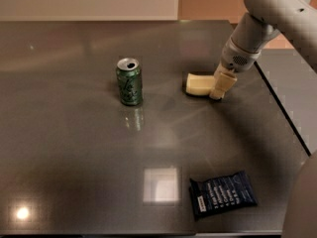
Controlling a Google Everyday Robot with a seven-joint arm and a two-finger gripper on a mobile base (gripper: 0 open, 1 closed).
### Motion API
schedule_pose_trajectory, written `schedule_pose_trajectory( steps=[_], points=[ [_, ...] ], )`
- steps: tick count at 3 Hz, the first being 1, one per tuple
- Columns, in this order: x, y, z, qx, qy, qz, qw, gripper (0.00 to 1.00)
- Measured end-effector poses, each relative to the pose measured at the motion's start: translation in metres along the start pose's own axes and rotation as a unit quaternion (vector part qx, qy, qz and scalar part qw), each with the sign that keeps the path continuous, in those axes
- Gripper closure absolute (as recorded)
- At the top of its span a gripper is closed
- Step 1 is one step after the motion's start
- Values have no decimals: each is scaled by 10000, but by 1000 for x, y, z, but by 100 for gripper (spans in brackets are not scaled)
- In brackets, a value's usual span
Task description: Move sponge near green can
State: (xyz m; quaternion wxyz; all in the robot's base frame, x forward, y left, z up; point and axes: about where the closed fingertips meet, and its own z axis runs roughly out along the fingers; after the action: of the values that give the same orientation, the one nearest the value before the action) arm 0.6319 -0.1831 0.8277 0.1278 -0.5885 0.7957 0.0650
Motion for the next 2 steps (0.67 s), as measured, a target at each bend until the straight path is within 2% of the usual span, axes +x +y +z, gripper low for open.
schedule_pose_trajectory(
  steps=[1,2],
  points=[
    [-8,4,-6,-29,-98,-56,9999,73],
    [-27,18,-16,-108,-246,-238,9994,96]
  ],
)
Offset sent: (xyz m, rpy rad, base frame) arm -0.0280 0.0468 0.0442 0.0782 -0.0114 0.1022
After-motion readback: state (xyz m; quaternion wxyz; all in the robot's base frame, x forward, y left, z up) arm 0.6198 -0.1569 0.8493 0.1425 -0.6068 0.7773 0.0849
